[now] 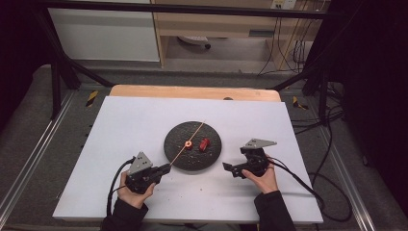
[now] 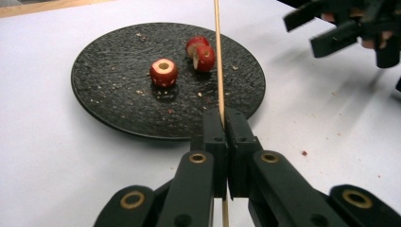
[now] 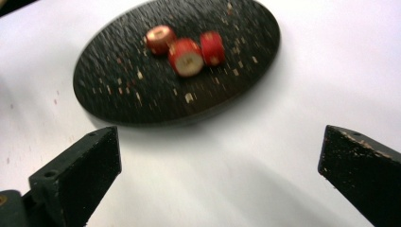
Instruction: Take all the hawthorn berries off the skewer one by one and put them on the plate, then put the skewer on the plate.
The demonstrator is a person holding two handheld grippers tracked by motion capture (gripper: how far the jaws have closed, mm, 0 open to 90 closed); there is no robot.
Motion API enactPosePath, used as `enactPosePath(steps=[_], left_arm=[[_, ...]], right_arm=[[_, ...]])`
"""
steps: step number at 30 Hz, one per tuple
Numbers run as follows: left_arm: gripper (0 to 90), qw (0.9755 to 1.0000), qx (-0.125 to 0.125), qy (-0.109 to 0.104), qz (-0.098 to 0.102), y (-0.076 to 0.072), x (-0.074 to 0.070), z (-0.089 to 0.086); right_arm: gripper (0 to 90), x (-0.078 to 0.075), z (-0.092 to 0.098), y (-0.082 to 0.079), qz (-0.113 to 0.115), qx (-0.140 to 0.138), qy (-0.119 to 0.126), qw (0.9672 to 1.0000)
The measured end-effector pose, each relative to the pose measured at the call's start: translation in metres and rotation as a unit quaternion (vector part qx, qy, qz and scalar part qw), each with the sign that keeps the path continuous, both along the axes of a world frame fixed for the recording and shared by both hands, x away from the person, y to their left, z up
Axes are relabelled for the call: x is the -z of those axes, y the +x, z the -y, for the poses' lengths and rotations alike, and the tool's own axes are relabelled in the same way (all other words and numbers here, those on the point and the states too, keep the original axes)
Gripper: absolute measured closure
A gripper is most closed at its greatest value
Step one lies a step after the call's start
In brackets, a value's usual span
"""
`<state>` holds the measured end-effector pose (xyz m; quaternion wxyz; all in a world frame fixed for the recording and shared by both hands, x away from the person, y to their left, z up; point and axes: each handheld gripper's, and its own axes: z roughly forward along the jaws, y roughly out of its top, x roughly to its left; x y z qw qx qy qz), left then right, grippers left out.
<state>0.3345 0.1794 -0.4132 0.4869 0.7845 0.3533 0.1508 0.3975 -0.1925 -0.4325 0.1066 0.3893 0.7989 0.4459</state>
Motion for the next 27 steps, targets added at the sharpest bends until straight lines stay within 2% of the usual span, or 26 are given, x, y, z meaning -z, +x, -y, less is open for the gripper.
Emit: enactPosePath(steps=[12,17,27], left_arm=[[88.1,0.9997,-0.011,0.018,-0.015,0.021,-0.009,0.001],[88.1,0.9993,-0.016,0.024,-0.025,0.031,-0.013,0.005],[88.1,0.9979,-0.022,0.043,-0.042,0.052,-0.018,0.017]], right_arm=[[1.1,0.015,0.045,-0.022,-0.001,0.018,-0.003,0.9998],[1.1,0.016,0.053,-0.026,-0.001,0.019,0.004,0.9998],[1.1,0.021,0.062,-0.032,-0.005,0.018,-0.002,0.9998]])
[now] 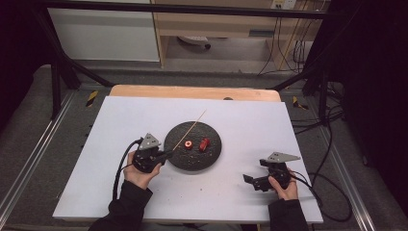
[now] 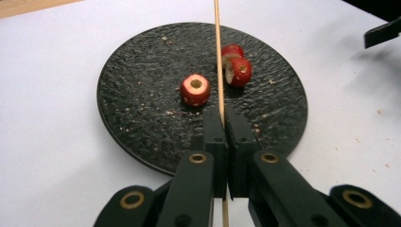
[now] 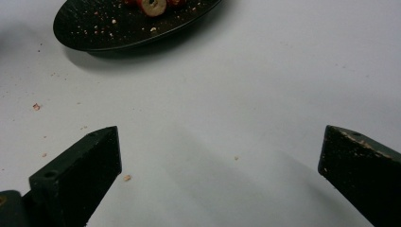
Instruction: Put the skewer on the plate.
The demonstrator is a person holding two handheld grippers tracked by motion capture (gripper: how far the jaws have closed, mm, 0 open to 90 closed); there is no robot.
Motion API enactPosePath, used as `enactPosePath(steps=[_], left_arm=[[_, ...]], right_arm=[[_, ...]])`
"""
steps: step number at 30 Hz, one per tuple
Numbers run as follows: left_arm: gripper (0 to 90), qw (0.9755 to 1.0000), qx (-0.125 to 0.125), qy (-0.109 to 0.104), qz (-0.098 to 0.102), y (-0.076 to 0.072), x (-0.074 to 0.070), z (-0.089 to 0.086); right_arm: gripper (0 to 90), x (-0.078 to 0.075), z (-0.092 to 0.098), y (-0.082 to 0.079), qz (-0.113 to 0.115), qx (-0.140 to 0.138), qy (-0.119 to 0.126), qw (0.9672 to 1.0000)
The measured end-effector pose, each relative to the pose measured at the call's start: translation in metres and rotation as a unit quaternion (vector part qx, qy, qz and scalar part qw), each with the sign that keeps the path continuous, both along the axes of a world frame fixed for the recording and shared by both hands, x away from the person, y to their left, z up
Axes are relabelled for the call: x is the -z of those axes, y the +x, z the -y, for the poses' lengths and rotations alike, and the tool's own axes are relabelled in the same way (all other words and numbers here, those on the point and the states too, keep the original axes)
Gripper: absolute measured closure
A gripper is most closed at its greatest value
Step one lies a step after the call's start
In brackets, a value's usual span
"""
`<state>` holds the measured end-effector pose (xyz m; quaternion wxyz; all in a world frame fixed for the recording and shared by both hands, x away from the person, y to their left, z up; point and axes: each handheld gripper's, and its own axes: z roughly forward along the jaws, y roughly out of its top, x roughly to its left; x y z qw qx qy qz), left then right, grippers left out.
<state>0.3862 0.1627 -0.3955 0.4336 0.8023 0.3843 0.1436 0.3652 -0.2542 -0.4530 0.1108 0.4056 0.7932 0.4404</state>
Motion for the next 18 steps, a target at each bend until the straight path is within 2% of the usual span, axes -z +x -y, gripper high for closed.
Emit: enactPosePath(steps=[8,13,15,18], left_arm=[[88.1,0.9990,-0.018,0.036,-0.021,0.017,0.011,0.011],[88.0,0.9967,-0.037,0.059,-0.043,0.027,0.022,0.015],[88.0,0.9955,-0.047,0.071,-0.042,0.029,0.025,0.016],[88.0,0.9945,-0.051,0.077,-0.050,0.031,0.027,0.018]], right_arm=[[1.1,0.000,0.002,-0.001,0.001,-0.001,0.000,1.0000],[1.1,0.000,0.003,-0.002,0.001,-0.002,0.007,1.0000],[1.1,0.000,0.004,-0.002,0.001,-0.001,0.009,1.0000],[1.1,0.000,0.004,-0.001,0.002,0.000,0.009,1.0000]])
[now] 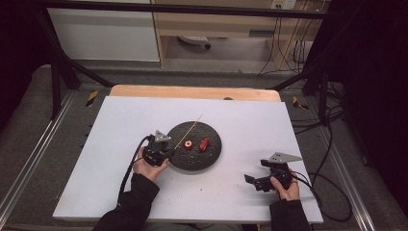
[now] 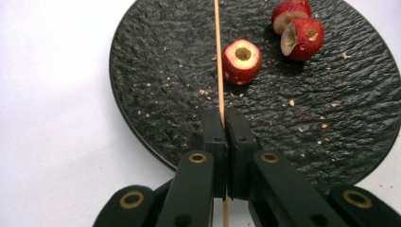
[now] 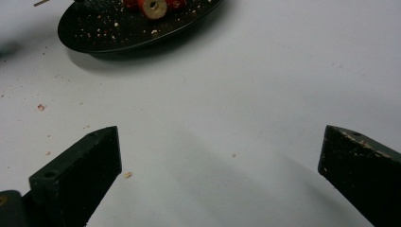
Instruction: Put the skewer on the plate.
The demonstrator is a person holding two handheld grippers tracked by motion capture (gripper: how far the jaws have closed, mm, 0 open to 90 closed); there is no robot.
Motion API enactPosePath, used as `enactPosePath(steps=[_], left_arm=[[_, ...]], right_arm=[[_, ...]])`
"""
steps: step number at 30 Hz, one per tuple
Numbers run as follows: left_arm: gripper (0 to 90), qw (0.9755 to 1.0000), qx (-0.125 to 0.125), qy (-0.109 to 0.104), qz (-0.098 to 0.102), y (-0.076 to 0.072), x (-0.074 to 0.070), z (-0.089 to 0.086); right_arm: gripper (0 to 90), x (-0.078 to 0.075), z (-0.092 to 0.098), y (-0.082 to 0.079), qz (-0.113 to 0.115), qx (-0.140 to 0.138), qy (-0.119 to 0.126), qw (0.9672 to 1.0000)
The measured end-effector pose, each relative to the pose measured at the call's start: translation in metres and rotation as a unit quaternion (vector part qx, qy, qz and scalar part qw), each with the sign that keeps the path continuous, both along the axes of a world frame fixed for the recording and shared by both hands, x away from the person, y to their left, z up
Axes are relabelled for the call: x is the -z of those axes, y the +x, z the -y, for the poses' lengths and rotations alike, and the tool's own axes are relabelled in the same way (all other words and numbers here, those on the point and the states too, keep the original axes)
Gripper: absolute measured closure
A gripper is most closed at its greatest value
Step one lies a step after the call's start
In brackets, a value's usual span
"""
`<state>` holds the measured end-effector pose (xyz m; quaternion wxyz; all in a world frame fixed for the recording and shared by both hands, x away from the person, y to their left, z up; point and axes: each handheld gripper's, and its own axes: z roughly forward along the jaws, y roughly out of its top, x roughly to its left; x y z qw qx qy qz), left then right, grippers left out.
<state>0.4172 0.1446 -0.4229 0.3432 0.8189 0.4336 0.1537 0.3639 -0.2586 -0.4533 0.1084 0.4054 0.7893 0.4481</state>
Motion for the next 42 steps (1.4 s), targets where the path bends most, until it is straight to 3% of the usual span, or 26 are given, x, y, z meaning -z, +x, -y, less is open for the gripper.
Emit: enactPosePath(steps=[8,16,20,25,31,37,42], left_arm=[[87.9,0.9998,-0.007,0.020,-0.005,0.003,0.006,0.008],[87.0,0.9998,-0.007,0.018,-0.004,0.004,0.008,0.011],[82.2,0.9999,-0.003,0.017,-0.001,0.004,0.007,0.009],[70.5,0.9998,0.012,0.002,0.016,0.000,-0.001,0.001],[50.2,0.9984,0.045,-0.021,0.028,-0.010,-0.012,-0.016],[32.3,0.9967,0.071,-0.027,0.027,-0.021,-0.016,-0.040],[18.0,0.9965,0.075,-0.020,0.031,-0.032,-0.010,-0.065]], right_arm=[[1.1,-0.001,0.001,0.000,0.000,-0.001,0.003,1.0000],[1.1,0.000,0.000,0.000,-0.001,-0.001,0.002,1.0000],[1.1,0.000,0.000,0.000,-0.001,-0.001,0.003,1.0000],[1.1,0.000,0.000,0.000,0.000,-0.001,0.003,1.0000],[1.1,0.000,0.001,-0.001,0.000,-0.001,0.003,1.0000],[1.1,0.000,0.000,0.000,0.000,0.000,0.004,1.0000],[1.1,0.000,0.000,-0.001,0.000,0.000,0.003,1.0000]])
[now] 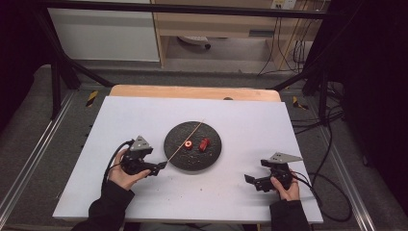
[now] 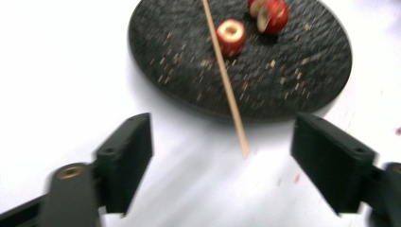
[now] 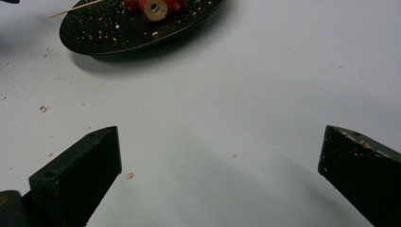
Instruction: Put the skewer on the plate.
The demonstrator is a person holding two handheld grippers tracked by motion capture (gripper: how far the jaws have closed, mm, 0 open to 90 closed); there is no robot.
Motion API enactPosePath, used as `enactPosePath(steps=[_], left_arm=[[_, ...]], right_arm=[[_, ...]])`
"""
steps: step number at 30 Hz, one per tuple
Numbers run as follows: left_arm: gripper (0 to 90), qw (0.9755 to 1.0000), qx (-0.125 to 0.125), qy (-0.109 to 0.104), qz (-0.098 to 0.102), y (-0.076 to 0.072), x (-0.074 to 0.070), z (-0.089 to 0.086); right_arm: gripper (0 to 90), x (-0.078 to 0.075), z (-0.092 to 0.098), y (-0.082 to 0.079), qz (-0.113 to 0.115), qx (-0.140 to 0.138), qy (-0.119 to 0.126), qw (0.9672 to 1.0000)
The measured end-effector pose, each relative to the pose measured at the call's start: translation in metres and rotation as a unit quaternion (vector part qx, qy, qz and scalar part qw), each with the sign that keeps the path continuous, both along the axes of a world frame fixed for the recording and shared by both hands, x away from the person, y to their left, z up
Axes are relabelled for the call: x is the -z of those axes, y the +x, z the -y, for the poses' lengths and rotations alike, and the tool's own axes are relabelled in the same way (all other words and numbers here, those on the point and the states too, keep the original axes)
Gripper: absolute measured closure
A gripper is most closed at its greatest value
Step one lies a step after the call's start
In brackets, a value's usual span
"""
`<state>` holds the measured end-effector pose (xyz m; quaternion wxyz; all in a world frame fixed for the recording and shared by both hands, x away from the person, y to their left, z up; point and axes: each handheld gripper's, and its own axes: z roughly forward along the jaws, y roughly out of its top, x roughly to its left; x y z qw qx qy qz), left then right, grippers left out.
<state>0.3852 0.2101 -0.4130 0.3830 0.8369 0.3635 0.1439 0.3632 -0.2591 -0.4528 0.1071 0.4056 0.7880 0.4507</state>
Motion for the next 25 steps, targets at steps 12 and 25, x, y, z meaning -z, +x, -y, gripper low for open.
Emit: enactPosePath(steps=[12,25], left_arm=[[4.0,0.9991,-0.030,-0.029,0.009,-0.027,0.022,-0.056],[3.1,0.9979,-0.042,-0.043,0.021,-0.035,0.034,-0.073]], right_arm=[[0.5,0.002,-0.002,0.000,-0.008,-0.005,-0.006,0.9999],[0.5,0.002,-0.002,-0.001,-0.007,-0.008,-0.010,0.9999]])
